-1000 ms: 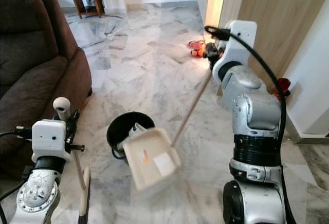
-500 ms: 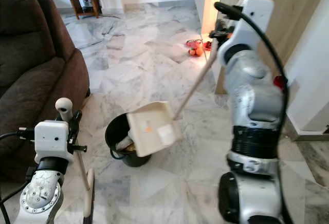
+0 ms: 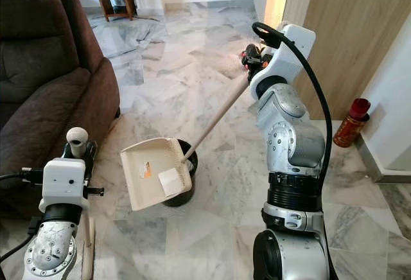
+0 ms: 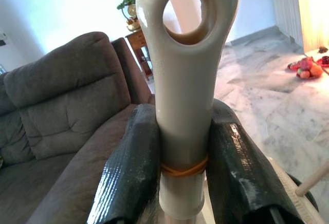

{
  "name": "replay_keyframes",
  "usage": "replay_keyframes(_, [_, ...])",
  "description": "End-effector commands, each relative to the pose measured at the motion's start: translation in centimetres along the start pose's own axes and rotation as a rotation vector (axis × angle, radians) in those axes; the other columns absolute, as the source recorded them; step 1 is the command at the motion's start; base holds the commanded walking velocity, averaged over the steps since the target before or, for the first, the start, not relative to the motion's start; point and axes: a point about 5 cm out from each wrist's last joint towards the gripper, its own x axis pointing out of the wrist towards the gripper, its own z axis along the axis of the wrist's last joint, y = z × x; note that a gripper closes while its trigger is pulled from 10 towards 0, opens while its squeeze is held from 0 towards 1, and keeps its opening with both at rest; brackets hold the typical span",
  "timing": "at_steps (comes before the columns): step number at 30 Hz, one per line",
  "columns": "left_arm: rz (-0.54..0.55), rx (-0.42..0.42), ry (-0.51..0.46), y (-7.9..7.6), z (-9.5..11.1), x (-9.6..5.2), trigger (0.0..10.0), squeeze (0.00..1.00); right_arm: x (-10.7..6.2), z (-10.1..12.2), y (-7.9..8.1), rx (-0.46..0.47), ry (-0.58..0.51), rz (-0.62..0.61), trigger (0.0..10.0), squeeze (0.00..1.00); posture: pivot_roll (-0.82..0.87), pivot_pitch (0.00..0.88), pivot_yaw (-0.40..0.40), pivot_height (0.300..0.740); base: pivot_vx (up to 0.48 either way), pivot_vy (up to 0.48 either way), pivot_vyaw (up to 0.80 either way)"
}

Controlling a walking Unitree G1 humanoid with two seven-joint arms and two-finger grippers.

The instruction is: Sweep floor

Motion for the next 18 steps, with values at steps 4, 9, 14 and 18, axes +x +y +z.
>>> replay_keyframes(4, [0.042, 0.037, -0.067, 0.60, 1.04, -0.03, 10.0, 0.00, -0.57, 1.53, 1.68, 0.002, -0.101, 0.079, 10.0, 0.00, -0.19, 0.048, 0.086, 0.740, 0.312, 0.000, 0.00])
replay_keyframes(9, [0.047, 0.037, -0.070, 0.59, 1.04, -0.08, 10.0, 0.00, -0.65, 1.38, 1.86, -0.004, -0.100, 0.091, 10.0, 0.00, -0.19, 0.042, 0.086, 0.740, 0.356, 0.000, 0.00])
replay_keyframes(14, [0.050, 0.034, -0.072, 0.52, 1.07, -0.02, 10.0, 0.00, -0.74, 1.19, 2.23, -0.004, -0.103, 0.111, 10.0, 0.00, -0.19, 0.039, 0.086, 0.740, 0.367, 0.000, 0.45])
replay_keyframes(18, [0.051, 0.034, -0.073, 0.54, 1.07, -0.02, 10.0, 0.00, -0.77, 1.15, 2.38, 0.003, -0.103, 0.119, 10.0, 0.00, -0.19, 0.039, 0.085, 0.740, 0.368, 0.000, 0.42])
